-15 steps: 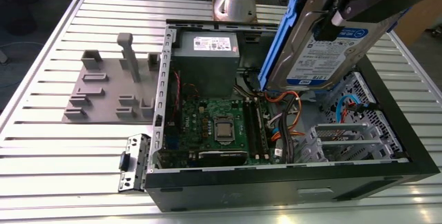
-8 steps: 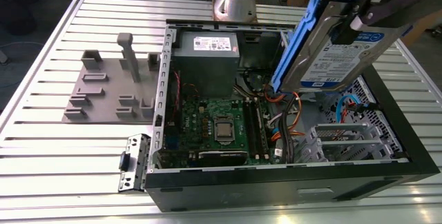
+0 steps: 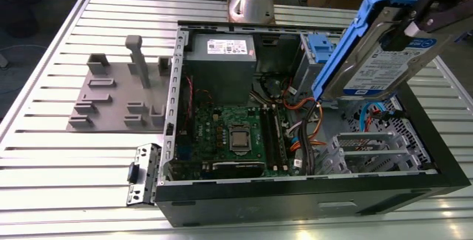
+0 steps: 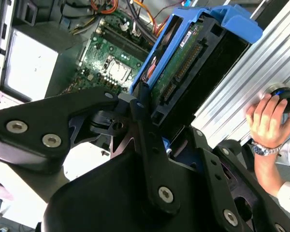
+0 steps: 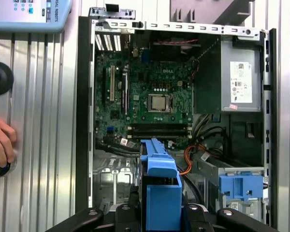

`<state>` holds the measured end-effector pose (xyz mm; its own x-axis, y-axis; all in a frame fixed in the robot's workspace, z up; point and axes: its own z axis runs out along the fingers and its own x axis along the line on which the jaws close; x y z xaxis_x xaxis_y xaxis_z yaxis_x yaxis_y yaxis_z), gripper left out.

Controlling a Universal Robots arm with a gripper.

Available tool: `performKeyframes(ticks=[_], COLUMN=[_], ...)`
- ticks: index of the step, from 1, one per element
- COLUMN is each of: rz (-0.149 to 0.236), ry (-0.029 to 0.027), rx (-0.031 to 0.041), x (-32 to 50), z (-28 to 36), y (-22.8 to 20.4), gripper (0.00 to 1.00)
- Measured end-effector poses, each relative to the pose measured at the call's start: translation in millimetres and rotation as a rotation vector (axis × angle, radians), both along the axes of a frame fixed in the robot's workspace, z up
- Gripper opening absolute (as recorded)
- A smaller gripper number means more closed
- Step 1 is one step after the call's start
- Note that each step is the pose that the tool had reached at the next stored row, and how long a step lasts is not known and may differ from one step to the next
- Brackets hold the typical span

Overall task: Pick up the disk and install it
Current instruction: 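Pick up the disk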

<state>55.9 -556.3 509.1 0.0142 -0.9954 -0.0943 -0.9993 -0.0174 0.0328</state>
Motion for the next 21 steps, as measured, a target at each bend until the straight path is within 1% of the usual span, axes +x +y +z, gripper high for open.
performKeyframes(ticks=[4, 8, 21], rz=[0.0, 0.0, 0.0], ry=[0.0001, 0.0001, 0.0001], rx=[-0.0001, -0.0001, -0.0001], x=[9.9, 16.9, 32.5], z=[-1.2, -3.2, -9.8], y=[0.0, -0.1, -0.4], gripper=[0.36, 0.36, 0.36])
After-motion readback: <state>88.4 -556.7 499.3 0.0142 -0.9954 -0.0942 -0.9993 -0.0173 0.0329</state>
